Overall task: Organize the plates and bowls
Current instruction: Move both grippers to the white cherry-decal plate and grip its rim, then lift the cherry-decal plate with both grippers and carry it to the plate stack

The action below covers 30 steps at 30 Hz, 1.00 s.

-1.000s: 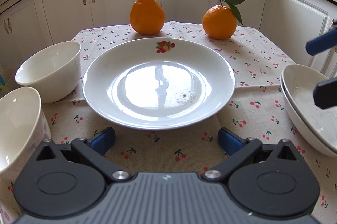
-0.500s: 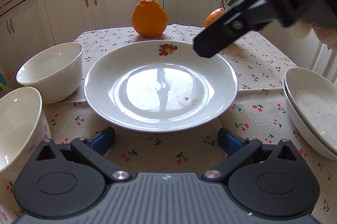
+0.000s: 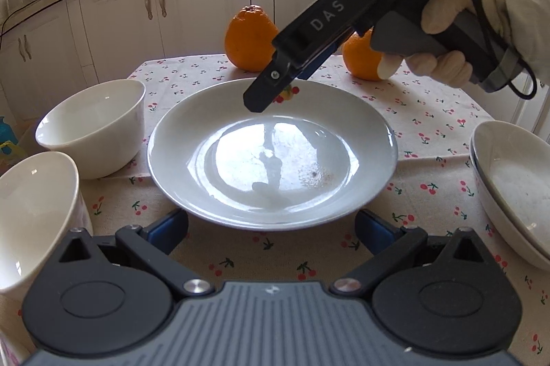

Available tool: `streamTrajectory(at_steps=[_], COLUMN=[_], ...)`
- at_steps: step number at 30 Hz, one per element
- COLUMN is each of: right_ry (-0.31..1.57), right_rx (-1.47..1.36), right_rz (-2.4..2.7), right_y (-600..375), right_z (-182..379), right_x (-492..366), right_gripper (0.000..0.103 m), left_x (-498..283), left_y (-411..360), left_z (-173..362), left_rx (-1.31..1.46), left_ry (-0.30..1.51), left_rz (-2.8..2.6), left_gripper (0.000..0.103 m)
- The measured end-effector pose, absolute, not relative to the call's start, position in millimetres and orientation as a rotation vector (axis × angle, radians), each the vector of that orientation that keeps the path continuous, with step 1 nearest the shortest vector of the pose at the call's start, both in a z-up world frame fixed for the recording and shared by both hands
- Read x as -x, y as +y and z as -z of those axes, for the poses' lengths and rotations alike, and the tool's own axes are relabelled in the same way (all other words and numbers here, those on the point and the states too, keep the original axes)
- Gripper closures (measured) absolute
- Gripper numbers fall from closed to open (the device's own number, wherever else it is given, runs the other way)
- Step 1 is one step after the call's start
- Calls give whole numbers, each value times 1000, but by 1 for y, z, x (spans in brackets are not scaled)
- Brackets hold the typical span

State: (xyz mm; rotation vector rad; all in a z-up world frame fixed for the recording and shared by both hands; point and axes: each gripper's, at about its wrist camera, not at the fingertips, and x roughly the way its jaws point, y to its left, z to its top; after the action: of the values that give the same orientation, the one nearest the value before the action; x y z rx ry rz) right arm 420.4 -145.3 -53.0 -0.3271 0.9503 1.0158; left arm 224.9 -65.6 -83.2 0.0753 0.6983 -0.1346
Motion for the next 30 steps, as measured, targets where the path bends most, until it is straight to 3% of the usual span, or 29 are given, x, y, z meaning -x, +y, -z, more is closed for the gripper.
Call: streamTrajectory(at_steps=[14, 19, 30], right_ry=[1059, 1067, 1114], right_rx=[193, 178, 91], right_rz=[-1142, -1162, -1190], right_y=[-142, -144, -154], right_z=[70, 70, 69], right_x=[-447, -449, -456], right_gripper=[7, 15, 15], left_x=[-228, -229, -229], left_y=[-65, -65, -65], left_z=[83, 83, 84], left_rx=[-74, -80, -118], left_ry=[689, 689, 693], left_rz=[144, 144, 152], left_gripper=[1, 1, 1])
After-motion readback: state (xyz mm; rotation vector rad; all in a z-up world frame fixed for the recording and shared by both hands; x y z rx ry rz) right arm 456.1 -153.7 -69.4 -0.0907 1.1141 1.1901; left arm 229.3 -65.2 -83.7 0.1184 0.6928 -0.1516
